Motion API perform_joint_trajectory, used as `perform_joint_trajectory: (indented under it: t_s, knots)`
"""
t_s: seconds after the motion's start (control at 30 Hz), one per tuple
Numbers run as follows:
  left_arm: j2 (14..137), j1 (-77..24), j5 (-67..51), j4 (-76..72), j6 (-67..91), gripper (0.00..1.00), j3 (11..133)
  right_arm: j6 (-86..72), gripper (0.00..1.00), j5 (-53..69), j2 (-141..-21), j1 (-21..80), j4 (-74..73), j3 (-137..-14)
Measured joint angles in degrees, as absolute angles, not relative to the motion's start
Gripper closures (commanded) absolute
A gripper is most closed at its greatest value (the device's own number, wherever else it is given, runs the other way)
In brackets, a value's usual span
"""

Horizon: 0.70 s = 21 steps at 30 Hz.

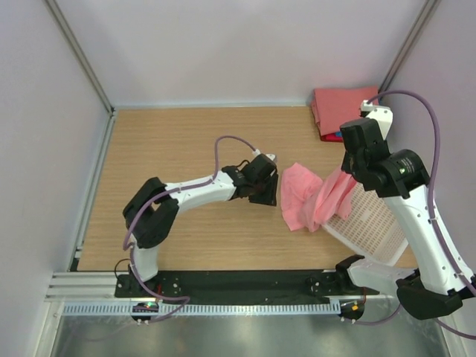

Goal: Fold and stack the t-shirts
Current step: Flatten the tshirt out

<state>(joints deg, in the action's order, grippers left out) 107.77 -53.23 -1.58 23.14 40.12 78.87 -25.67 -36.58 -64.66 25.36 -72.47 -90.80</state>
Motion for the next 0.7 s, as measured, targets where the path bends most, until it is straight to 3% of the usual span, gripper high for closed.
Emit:
perform_joint_trajectory:
  t_s: [0.4,0.7]
  knots:
    - [115.7,-54.8,-7.8,16.1,49.4,0.54,78.9,-25.9,0.99,-37.1,-65.0,25.0,-72.1,-89.9]
    - [116.2,-56.3,-8.7,13.5,47.8,0.56,78.9,-25.9,0.99,-37.6,-64.2,24.9,-72.1,-89.7]
